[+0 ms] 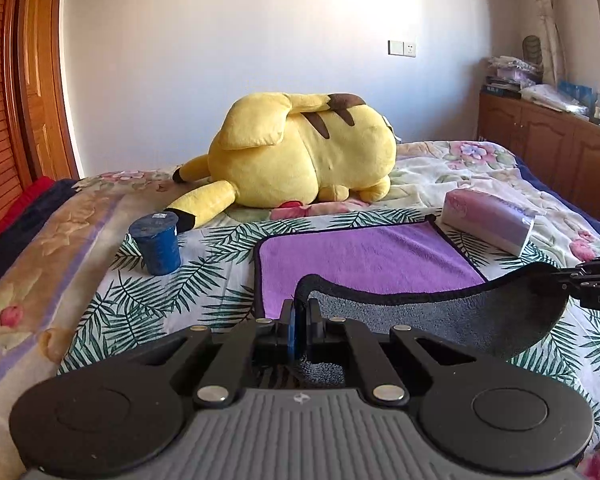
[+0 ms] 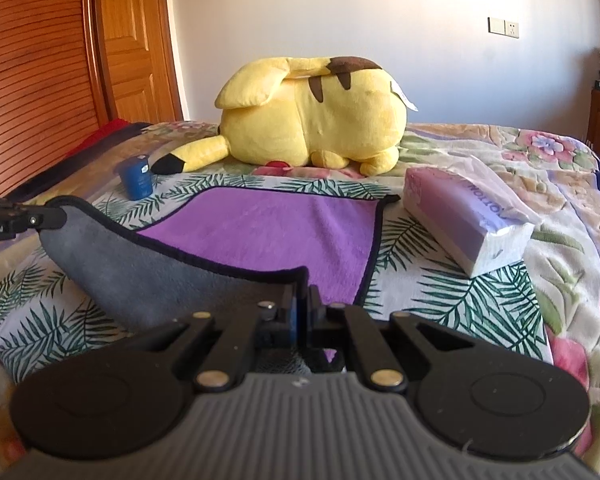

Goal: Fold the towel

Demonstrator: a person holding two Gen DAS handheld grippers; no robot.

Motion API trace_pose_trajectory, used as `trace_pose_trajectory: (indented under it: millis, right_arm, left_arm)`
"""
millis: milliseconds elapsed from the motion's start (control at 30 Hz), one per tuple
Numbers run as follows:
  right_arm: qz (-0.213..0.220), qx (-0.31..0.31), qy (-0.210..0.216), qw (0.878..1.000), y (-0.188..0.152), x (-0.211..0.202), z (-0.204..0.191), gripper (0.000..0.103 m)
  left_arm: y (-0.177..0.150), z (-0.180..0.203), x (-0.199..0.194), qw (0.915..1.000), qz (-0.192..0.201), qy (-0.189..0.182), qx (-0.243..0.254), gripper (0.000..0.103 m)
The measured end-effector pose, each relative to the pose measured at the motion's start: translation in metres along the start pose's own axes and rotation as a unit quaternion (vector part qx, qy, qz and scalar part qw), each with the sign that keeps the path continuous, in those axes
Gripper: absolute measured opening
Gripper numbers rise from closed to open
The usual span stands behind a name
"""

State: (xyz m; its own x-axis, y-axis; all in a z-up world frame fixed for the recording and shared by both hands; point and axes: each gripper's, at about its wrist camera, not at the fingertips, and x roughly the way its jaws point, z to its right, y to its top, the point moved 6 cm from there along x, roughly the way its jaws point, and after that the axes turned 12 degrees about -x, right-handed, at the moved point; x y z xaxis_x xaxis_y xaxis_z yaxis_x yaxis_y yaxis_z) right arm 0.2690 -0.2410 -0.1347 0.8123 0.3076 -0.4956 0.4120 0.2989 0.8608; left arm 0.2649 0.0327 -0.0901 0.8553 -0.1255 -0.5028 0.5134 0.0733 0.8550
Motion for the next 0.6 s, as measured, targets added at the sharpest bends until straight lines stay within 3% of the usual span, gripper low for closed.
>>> trace_pose_trajectory:
  millis: [600]
  right_arm:
    - [0.024, -0.008, -0.006, 1.0, 0.01, 0.006, 0.006, 0.005]
  left_arm:
    - [0.012, -0.001, 0.012, 0.9999, 0.008, 0.0, 0.012, 0.005]
